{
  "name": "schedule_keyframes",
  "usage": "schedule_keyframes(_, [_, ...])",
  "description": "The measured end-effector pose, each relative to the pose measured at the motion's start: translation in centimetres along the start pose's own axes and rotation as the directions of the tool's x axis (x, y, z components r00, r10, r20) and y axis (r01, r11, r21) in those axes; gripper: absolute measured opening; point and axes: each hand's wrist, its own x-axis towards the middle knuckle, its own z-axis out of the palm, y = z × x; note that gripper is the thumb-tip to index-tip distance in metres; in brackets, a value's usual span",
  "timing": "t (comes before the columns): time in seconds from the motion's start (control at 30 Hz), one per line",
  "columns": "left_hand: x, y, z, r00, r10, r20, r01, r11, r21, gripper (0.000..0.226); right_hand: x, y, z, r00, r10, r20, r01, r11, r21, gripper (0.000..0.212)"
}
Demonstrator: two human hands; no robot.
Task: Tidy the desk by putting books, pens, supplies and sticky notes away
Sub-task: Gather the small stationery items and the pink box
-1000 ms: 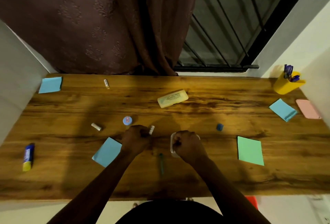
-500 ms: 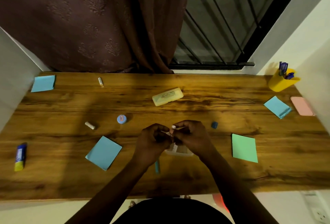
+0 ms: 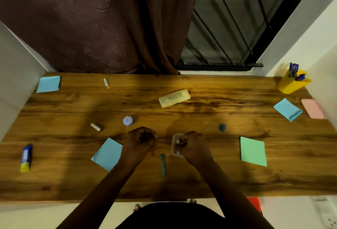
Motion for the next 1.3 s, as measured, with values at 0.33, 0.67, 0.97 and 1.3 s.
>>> schedule_keyframes(0.33, [0.6, -1.9, -0.8, 1.000, 0.027, -0.001, -0.027, 1.000, 0.008, 0.027, 0.9, -0.2, 0.8, 0.996, -0.041, 0.082, 0.046, 0.997, -0.061, 0.018])
schedule_keyframes(0.67, [1.4, -2.8, -4.2, 0.987, 0.003, -0.163, -0.005, 1.000, -0.008, 0.012, 0.5, -0.8, -0.9, 0.989, -0.140, 0.053, 0.140, 0.990, 0.017, 0.021])
schedule_keyframes(0.97, [5.9, -6.8, -12.7, 0.881, -0.113, -0.458, 0.190, 0.974, 0.124, 0.010, 0.5, -5.2, -1.8, 0.983, -0.185, -0.002, 0.184, 0.977, 0.112, 0.019])
schedule_keyframes(1.3, [9.8, -8.6, -15.8, 0.889, -0.123, -0.441, 0.311, 0.869, 0.384, 0.039, 1.8, -11.2, 1.1, 0.972, -0.227, 0.067, 0.220, 0.971, 0.098, 0.018])
